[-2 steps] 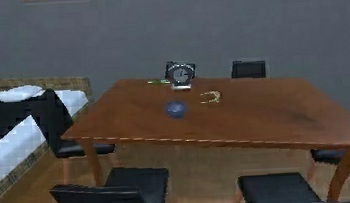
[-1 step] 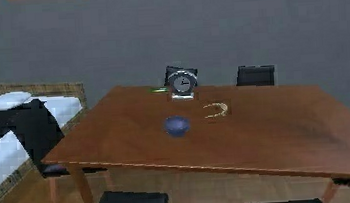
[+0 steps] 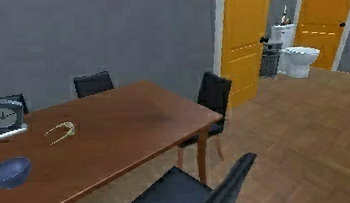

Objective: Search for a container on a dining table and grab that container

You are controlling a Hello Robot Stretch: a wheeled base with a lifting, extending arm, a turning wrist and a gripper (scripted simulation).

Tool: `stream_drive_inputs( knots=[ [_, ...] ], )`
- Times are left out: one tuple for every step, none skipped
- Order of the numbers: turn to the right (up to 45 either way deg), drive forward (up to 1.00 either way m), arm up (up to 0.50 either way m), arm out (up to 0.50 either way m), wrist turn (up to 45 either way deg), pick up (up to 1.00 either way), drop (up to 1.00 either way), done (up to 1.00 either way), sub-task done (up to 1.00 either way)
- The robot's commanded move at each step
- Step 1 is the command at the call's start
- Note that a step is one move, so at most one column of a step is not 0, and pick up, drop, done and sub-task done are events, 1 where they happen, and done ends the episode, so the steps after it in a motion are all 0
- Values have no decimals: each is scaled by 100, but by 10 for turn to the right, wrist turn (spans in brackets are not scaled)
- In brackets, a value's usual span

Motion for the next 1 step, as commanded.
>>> stream_drive_inputs(
  knots=[
    [0, 15, 0, 0, 0, 0, 0, 0, 0]
  ],
)
